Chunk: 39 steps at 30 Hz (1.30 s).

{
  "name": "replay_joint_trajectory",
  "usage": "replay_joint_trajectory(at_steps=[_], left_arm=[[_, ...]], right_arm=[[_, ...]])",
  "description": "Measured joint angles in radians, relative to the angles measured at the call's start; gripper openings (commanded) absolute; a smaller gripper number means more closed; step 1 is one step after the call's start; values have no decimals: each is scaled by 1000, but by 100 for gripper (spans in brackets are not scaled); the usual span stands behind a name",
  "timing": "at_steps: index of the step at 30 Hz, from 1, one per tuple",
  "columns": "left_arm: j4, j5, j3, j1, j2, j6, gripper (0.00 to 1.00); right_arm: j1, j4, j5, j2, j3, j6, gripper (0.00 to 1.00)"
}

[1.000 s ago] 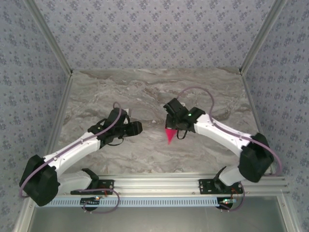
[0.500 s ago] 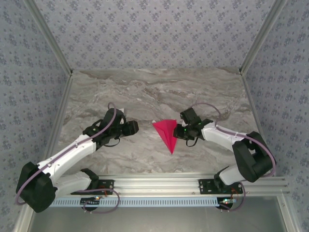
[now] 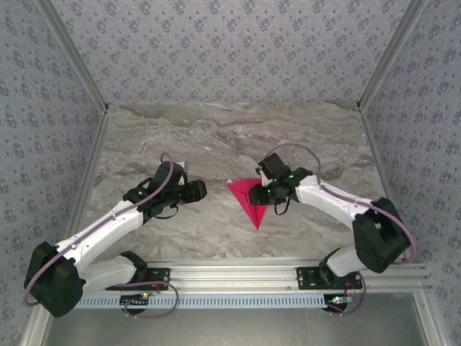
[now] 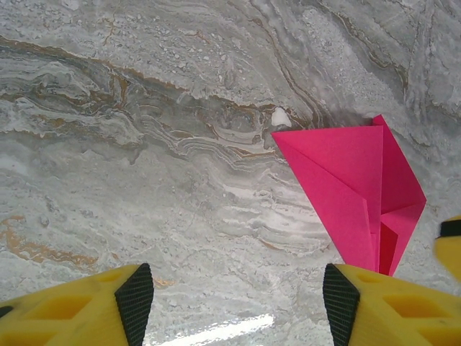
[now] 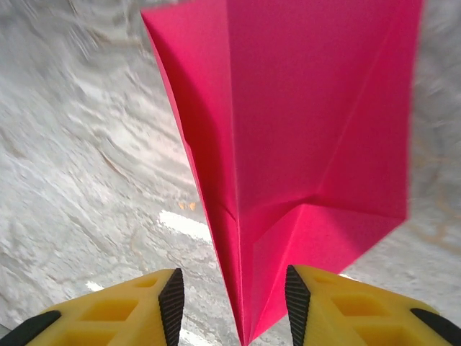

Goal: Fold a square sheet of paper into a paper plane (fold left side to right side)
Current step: Pick up the paper plane at the center of the table.

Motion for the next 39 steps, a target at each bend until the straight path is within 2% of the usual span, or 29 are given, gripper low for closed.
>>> replay_joint_trajectory(at_steps=[6, 20, 39], left_arm=[[29, 29, -2, 0, 8, -2, 67], [54, 49, -13, 0, 34, -9, 68], [53, 49, -13, 0, 34, -8, 68]], right_arm=[[13, -21, -2, 115, 13, 0, 41], [13, -19, -3, 177, 24, 0, 41], [67, -10, -9, 250, 100, -15, 46]])
